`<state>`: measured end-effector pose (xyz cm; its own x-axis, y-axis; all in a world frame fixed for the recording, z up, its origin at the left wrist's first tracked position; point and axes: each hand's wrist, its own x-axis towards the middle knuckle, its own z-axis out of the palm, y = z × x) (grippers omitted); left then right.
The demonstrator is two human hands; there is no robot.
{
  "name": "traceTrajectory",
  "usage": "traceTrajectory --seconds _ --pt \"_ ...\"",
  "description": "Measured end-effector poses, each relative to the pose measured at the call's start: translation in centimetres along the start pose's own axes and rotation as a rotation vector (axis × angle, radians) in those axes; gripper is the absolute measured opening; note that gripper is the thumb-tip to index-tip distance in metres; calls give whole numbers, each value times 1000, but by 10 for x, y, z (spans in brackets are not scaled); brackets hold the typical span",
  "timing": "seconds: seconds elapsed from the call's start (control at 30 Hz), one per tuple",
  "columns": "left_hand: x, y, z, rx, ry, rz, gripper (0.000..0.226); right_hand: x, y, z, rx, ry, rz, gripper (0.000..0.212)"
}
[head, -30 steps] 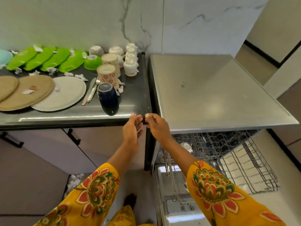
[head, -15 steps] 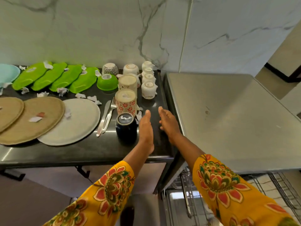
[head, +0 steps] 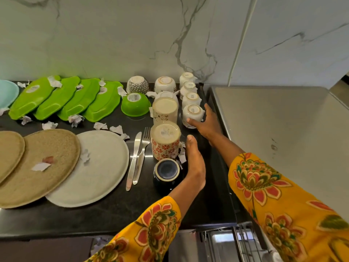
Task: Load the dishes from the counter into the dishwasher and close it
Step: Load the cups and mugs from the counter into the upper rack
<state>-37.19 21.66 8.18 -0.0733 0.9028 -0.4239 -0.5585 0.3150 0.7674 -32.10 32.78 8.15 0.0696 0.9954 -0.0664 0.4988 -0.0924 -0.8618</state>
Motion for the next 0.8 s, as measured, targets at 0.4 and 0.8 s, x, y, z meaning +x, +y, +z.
traceTrajectory --seconds 0.4,0.8 --pt "14 -2 4 -3 39 11 61 22 6 8 -279 4 -52 83" --pt "-14 -29 16 -73 211 20 65 -55 41 -38 -256 -45 -134 81"
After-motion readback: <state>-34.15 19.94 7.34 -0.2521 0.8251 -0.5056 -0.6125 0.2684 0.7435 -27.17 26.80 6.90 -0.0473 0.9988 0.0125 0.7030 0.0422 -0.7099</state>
